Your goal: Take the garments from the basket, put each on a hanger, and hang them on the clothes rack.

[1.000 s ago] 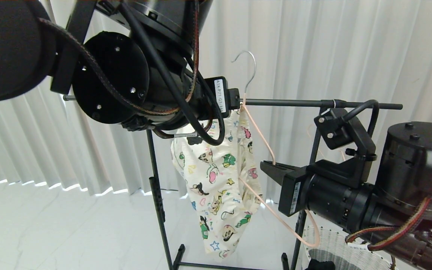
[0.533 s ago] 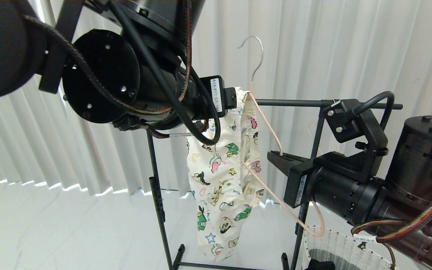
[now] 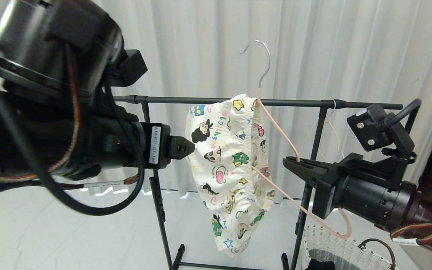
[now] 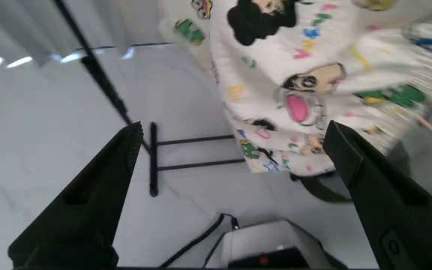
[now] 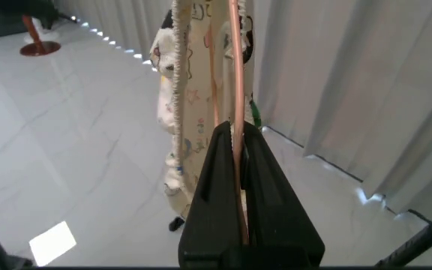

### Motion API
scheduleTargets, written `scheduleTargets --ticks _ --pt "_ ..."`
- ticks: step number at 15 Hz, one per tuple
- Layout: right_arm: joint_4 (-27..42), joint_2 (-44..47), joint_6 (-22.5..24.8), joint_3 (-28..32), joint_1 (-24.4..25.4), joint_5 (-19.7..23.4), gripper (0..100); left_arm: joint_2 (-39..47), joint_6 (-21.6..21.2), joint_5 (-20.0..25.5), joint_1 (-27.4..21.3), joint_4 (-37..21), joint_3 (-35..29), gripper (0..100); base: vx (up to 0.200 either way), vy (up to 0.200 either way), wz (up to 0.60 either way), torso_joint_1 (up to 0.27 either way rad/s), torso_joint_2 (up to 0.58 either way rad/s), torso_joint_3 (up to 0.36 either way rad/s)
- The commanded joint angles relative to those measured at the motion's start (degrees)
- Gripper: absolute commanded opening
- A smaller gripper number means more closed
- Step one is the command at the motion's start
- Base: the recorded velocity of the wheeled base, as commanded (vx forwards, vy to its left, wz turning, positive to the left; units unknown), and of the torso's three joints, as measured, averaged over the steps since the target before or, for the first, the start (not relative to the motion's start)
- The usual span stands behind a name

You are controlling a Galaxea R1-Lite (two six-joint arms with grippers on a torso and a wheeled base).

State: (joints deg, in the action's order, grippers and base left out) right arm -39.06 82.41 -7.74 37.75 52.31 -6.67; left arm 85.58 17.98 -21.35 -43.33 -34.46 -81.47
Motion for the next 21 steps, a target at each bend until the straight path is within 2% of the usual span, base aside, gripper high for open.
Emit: scheduleTargets --ticks 1,2,3,4,5,6,7,9,11,13,14,17,18,21 --pt "-0.05 -3.31 0.27 -3.30 -2.04 1.92 0 -6.30 -4.01 5.17 2.98 0.01 2.28 100 0.000 0.000 0.00 0.000 0.00 0.000" --pt "-0.05 -3.66 0.27 -3.92 -2.21 2.71 0 -7.09 -6.64 7.02 4.48 0.01 3.51 100 0.000 0.000 0.00 0.000 0.00 0.000" --pt "0.04 -4.01 0.27 -4.71 -2.21 3.86 0 -8.59 -10.86 10.71 7.20 0.71 5.97 100 0.000 0.000 0.00 0.000 0.00 0.000" --pt "0.04 -4.10 0.27 -5.06 -2.21 4.73 0 -9.90 -13.15 15.37 9.14 2.73 7.82 100 0.000 0.000 0.00 0.000 0.00 0.000" --pt "0.04 -4.01 0.27 -5.32 -2.30 5.70 0 -11.93 -18.16 24.77 13.09 5.99 11.16 100 0.000 0.000 0.00 0.000 0.00 0.000" --pt "0.04 -4.01 0.18 -5.32 -2.39 6.32 0 -12.80 -23.87 31.45 17.05 8.97 14.32 100 0.000 0.000 0.00 0.000 0.00 0.000" --pt "0.04 -4.01 0.18 -5.41 -2.48 7.46 0 -13.24 -29.67 36.64 20.39 12.49 17.57 100 0.000 0.000 0.00 0.000 0.00 0.000" --pt "0.12 -4.10 0.18 -7.52 -2.48 10.10 0 -13.07 -37.05 43.85 24.96 19.61 23.64 100 0.000 0.000 0.00 0.000 0.00 0.000" --pt "0.04 -4.45 0.53 -10.77 -2.12 13.35 0 -13.42 -37.84 46.83 25.84 23.39 27.86 100 0.000 0.000 0.00 0.000 0.00 0.000" --pt "0.04 -5.24 2.29 -12.00 -1.86 15.63 0 -15.62 -38.11 51.05 25.66 23.65 30.14 100 0.000 0.000 0.00 0.000 0.00 0.000" --pt "0.04 -5.15 3.17 -12.71 -1.68 15.81 0 -16.14 -38.20 51.84 25.57 23.74 30.58 100 0.000 0.000 0.00 0.000 0.00 0.000" --pt "-1.37 -5.68 4.58 -15.69 3.85 15.90 0 -18.96 -38.37 52.02 23.37 23.74 33.13 100 0.000 0.000 0.00 0.000 0.00 0.000" --pt "-2.51 -5.59 5.46 -16.48 5.35 15.90 0 -19.92 -39.43 52.02 22.41 23.74 34.01 100 0.000 0.000 0.00 0.000 0.00 0.000" --pt "-2.87 -5.68 7.48 -16.40 7.19 15.81 0 -20.71 -46.81 52.20 19.24 23.74 38.84 100 0.000 0.000 0.00 0.000 0.00 0.000"
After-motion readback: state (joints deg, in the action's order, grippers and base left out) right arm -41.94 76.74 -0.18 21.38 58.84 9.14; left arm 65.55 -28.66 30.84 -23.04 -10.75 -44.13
